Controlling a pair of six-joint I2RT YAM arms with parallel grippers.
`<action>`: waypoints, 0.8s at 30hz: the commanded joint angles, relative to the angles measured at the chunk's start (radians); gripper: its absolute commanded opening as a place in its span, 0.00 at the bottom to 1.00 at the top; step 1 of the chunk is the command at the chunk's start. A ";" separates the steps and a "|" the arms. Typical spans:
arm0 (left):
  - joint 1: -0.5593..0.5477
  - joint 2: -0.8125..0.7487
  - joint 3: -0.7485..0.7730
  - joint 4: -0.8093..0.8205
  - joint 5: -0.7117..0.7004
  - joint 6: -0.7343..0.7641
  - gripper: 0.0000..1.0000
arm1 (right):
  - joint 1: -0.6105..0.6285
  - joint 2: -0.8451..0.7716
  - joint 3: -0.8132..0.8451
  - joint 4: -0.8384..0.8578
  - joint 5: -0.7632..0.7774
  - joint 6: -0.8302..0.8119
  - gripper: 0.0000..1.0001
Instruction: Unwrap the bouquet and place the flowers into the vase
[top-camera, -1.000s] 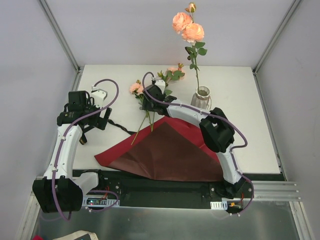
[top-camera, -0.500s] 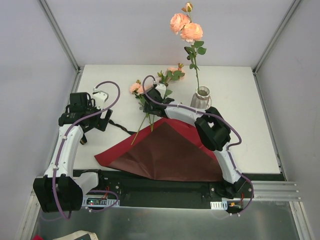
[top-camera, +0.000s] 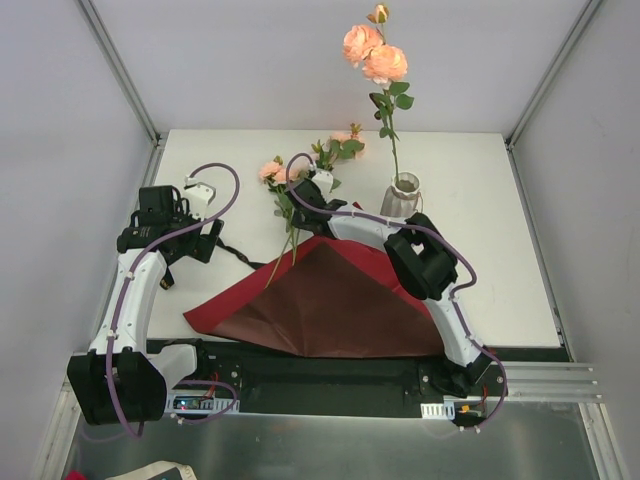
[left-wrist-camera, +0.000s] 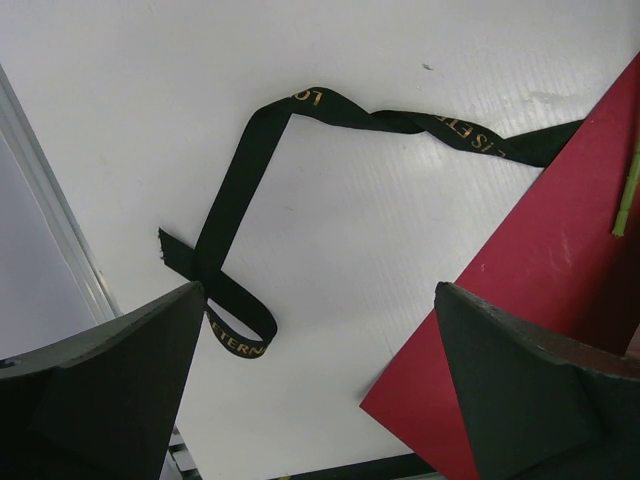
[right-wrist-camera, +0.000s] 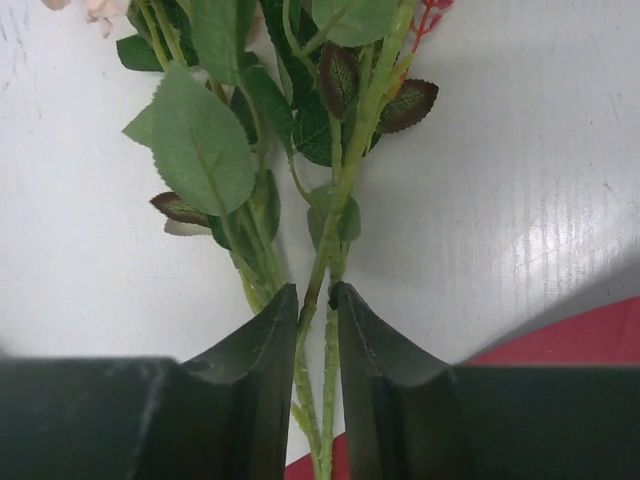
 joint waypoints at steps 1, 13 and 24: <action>0.005 -0.009 -0.001 0.012 -0.002 0.017 0.99 | 0.000 -0.068 -0.051 0.063 0.029 0.025 0.23; 0.005 -0.034 -0.007 0.011 0.006 0.007 0.99 | 0.010 -0.190 -0.139 0.123 0.044 -0.027 0.18; 0.005 -0.046 -0.013 0.009 0.006 0.010 0.99 | 0.026 -0.210 -0.118 0.107 0.063 -0.061 0.33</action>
